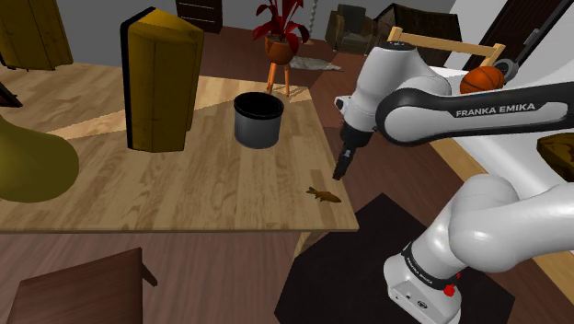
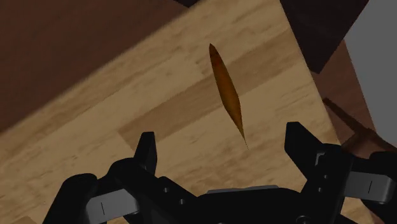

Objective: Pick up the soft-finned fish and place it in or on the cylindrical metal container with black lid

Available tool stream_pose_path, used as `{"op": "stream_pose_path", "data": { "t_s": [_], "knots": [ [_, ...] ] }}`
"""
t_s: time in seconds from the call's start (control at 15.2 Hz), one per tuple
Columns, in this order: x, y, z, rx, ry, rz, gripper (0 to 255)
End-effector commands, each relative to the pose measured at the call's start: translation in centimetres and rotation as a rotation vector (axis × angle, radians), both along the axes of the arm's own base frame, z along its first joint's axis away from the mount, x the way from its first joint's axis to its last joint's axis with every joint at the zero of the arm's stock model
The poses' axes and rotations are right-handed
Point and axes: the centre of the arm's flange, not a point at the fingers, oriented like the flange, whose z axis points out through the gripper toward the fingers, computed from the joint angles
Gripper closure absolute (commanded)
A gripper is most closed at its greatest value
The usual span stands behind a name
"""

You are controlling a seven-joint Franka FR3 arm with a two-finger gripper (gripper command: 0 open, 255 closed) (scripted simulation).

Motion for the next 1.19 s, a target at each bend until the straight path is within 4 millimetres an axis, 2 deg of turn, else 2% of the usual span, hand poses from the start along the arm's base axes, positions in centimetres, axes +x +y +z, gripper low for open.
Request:
{"op": "stream_pose_path", "data": {
  "t_s": [0.0, 0.26, 0.79, 1.12],
  "knots": [
    [-0.2, 0.8, -2.5, 0.000, -0.024, 0.107, 0],
    [-0.9, 2.6, -7.4, -0.003, -0.062, 0.312, 0],
    [-0.5, 2.7, -11.7, -0.003, -0.064, 0.325, 0],
    [-0.5, 2.7, -11.7, -0.003, -0.064, 0.325, 0]
  ]
}}
